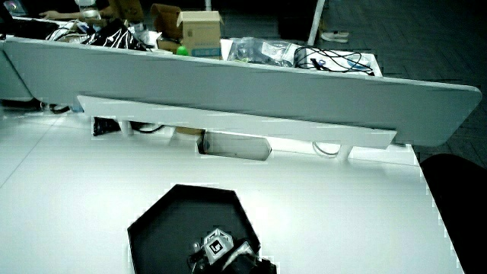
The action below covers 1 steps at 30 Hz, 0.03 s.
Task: Place speaker into plate
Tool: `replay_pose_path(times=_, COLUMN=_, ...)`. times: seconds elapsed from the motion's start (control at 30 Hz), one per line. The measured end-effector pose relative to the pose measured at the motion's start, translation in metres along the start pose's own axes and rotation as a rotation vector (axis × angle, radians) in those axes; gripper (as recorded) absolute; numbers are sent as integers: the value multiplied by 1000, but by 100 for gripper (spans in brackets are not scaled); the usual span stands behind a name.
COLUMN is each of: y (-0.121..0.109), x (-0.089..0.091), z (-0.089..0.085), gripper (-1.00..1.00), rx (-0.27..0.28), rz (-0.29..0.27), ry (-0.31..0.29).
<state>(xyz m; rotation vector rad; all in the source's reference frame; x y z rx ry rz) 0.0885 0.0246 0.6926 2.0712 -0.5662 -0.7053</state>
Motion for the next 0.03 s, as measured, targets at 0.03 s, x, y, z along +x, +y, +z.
replay_pose_path(times=0.03, y=-5, x=2, z=1, gripper=-57, rx=30, rz=-2, ry=17)
